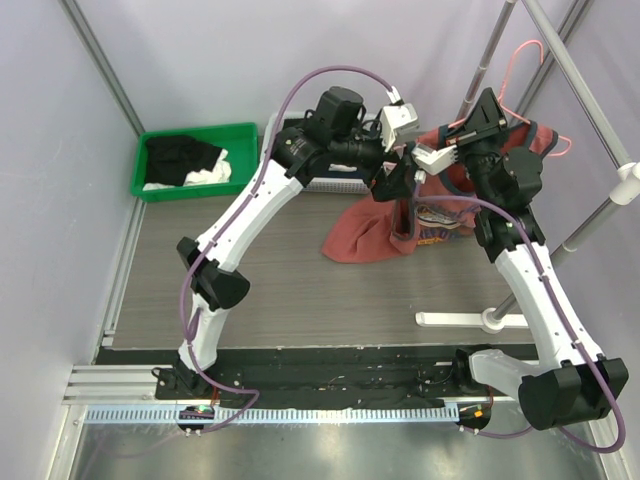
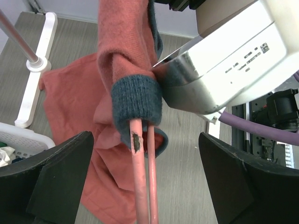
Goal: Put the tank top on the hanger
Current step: Place the hanger at the clothesline.
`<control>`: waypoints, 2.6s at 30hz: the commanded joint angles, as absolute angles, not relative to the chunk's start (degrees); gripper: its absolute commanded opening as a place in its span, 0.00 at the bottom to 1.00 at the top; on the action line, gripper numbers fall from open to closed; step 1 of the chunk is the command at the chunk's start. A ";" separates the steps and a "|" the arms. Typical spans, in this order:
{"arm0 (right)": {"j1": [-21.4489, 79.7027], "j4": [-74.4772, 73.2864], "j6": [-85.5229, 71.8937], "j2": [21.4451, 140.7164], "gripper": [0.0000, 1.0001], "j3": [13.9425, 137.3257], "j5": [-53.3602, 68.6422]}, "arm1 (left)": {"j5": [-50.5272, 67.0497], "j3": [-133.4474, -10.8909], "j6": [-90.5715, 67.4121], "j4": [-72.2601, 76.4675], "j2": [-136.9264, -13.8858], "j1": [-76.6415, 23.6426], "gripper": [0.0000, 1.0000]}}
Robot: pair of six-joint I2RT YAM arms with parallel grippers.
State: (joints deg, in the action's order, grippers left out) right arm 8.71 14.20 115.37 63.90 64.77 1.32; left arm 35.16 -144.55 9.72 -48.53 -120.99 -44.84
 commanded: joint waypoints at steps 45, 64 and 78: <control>-1.85 12.48 122.69 67.68 0.01 71.72 4.48 | 37.18 -144.75 9.84 -47.11 -113.29 -39.37 1.00; -1.85 10.02 120.76 65.48 0.33 68.29 0.26 | 37.44 -144.58 9.67 -47.20 -112.76 -39.29 1.00; -1.85 5.81 119.53 63.99 0.62 68.12 -2.81 | 37.53 -144.58 9.67 -47.28 -112.68 -39.11 1.00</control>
